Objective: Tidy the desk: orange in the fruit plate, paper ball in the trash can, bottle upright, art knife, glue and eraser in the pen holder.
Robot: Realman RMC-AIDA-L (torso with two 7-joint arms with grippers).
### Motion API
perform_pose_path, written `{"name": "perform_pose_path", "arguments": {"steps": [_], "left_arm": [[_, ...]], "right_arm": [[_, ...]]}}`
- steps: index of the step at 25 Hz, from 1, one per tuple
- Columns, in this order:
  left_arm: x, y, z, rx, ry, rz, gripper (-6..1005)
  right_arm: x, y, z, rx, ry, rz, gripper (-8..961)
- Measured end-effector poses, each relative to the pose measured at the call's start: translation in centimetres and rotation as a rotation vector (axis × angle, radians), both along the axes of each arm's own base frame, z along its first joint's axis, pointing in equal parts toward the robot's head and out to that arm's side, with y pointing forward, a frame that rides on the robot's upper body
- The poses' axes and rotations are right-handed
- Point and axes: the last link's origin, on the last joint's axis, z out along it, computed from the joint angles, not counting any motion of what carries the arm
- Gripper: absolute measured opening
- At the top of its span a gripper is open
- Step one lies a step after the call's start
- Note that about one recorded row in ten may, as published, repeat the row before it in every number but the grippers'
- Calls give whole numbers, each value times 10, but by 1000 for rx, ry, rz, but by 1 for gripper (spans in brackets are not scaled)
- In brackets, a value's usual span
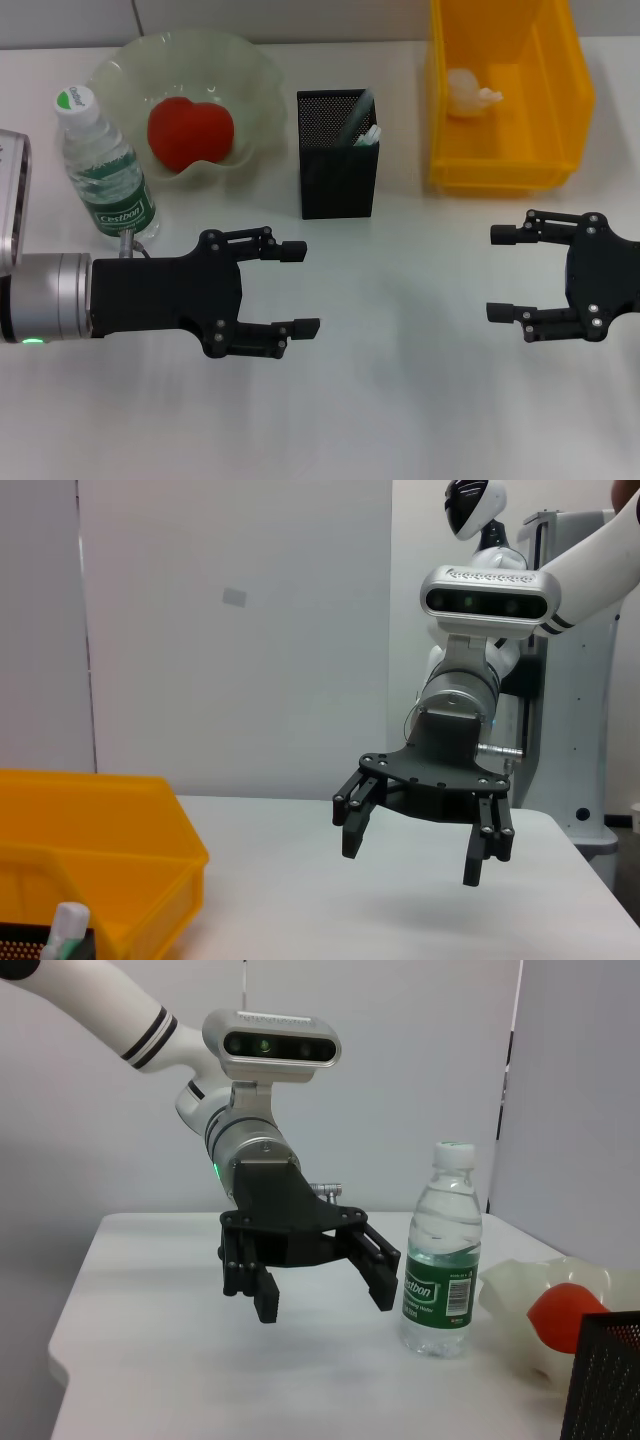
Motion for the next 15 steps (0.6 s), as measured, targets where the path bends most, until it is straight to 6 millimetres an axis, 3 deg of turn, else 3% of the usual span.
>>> {"name": "perform_pose_path", "arguments": {"steps": [15], "left_arm": [[-1,-1,1,-8,6,-5,800]], "right_arm": [[-1,0,0,-4,4,4,792]]}}
